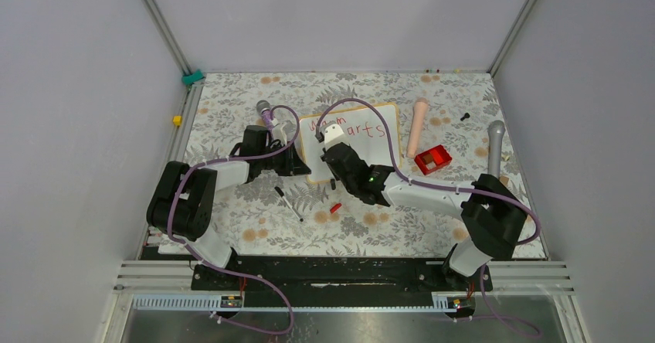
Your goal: Write a sentence on the whiteboard
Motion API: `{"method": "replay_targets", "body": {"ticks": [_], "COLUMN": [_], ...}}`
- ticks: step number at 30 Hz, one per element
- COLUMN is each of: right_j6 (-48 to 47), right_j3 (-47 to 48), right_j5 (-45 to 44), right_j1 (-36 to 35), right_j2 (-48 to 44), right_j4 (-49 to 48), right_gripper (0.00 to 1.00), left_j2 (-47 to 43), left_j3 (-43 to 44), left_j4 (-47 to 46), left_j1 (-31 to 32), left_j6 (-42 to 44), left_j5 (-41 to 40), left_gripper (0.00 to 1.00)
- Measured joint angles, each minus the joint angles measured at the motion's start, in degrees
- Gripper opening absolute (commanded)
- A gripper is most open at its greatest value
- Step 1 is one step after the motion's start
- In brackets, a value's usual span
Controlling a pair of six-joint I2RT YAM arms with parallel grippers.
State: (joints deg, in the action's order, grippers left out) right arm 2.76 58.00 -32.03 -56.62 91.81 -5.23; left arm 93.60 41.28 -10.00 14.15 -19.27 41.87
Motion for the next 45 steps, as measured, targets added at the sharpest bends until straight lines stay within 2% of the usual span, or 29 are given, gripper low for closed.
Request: {"method": "replay_targets", "body": {"ticks": [24,45], "right_j6": [0.0,0.0], "right_j3": [0.0,-0.1], "right_j5": [5.6,4.4], "right_j1": [0.2,0.2], "right_j2": [0.0,0.0], "right_j4": [1.6,3.5], "right_gripper": [0.0,0.0], "left_j2": [0.0,0.0], "left_j3": [0.0,0.0], "left_j4": [0.0,0.0], "left_j1": [0.0,0.0], "left_j6": [0.0,0.0], "left_j5": [0.0,0.0], "left_gripper": [0.0,0.0]}}
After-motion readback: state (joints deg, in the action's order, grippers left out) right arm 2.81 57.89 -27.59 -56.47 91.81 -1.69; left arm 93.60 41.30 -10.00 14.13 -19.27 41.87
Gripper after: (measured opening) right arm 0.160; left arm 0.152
